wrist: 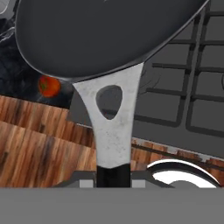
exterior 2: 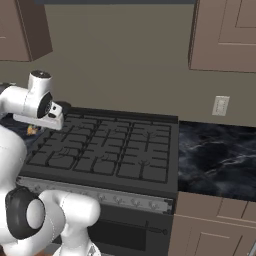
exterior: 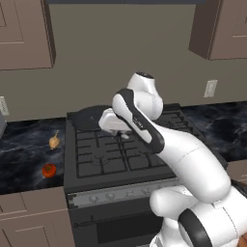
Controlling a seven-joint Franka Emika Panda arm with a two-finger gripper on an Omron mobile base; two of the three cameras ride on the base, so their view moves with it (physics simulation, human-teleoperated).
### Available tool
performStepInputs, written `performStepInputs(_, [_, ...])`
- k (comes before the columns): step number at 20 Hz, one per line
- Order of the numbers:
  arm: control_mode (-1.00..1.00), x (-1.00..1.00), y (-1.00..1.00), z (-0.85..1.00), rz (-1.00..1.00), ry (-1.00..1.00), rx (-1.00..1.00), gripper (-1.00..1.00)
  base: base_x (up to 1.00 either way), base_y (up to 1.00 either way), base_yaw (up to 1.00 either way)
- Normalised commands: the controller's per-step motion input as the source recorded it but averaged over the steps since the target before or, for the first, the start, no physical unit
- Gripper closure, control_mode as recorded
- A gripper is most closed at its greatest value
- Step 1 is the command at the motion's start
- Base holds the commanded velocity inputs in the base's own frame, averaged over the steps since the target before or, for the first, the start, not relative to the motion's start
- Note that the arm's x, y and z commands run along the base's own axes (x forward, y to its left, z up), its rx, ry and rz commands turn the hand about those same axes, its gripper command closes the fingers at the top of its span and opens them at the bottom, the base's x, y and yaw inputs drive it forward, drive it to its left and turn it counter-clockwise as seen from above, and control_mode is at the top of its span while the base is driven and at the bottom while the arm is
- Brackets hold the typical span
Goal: Place the pan on the front right burner on the stove. Then place the tomato and the onion in the pan and turn on the front right burner.
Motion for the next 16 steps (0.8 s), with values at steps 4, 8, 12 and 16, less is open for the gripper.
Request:
performStepInputs(4, [-1.0, 0.0, -0.74, 0.14, 0.09, 0.0, 0.0, 1.0, 0.0, 0.0, 0.0])
performStepInputs(8, [-1.0, 0.0, -0.72, 0.19, 0.1, 0.0, 0.0, 1.0, 0.0, 0.0, 0.0])
performStepInputs(12, [-1.0, -0.05, -0.68, 0.28, 0.11, 0.0, 0.0, 1.0, 0.0, 0.0, 0.0])
performStepInputs(16, [-1.0, -0.1, -0.65, 0.17, 0.14, 0.0, 0.0, 1.0, 0.0, 0.0, 0.0])
